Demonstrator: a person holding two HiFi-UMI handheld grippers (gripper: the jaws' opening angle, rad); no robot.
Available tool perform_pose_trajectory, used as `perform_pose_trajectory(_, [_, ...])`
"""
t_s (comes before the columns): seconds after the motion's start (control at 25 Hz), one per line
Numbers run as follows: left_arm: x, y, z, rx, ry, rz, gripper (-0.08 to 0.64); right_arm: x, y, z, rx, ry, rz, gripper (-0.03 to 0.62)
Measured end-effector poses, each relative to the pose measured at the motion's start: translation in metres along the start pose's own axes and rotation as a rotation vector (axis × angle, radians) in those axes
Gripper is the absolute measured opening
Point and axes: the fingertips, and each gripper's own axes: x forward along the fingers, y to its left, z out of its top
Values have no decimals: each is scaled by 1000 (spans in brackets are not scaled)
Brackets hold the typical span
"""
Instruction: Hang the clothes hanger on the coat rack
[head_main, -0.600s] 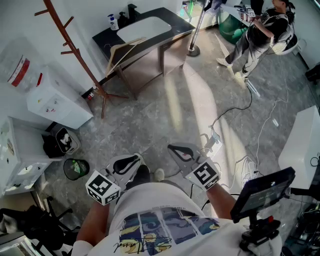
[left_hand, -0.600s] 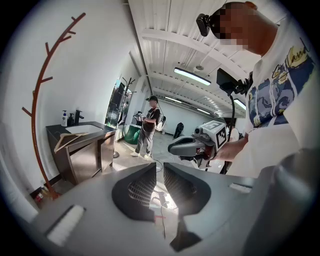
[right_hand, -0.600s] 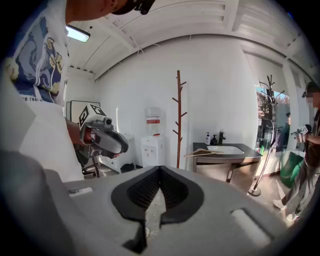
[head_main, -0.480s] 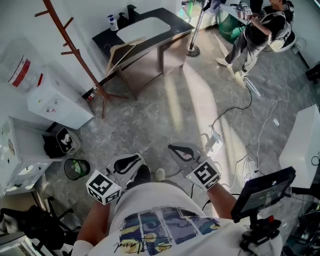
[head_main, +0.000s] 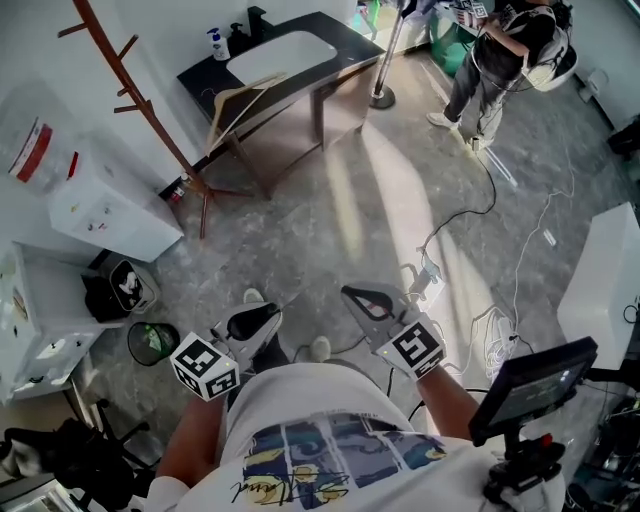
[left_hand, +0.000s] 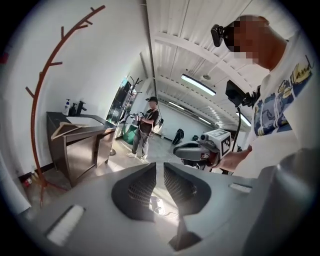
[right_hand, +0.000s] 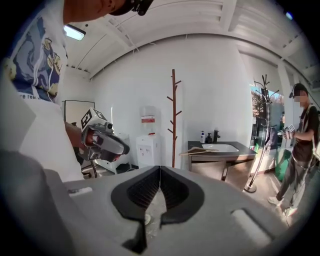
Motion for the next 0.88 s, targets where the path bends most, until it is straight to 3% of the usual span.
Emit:
perform_pose_trajectory(0.28, [-6, 141, 46, -102, -87, 94, 63, 61, -38, 21, 15, 23, -63, 72])
perform_pose_trajectory(0.52, [-2, 280, 74, -112, -34, 161, 80, 150, -72, 63, 14, 35, -116, 77])
perform_pose_trajectory(0.72, [9, 401, 83, -232, -31, 188, 122, 216, -84, 91, 42, 54, -142, 77])
perform_pose_trajectory(0.88, [29, 482, 82, -345, -53, 211, 137, 234, -96, 90, 74, 107, -203, 77])
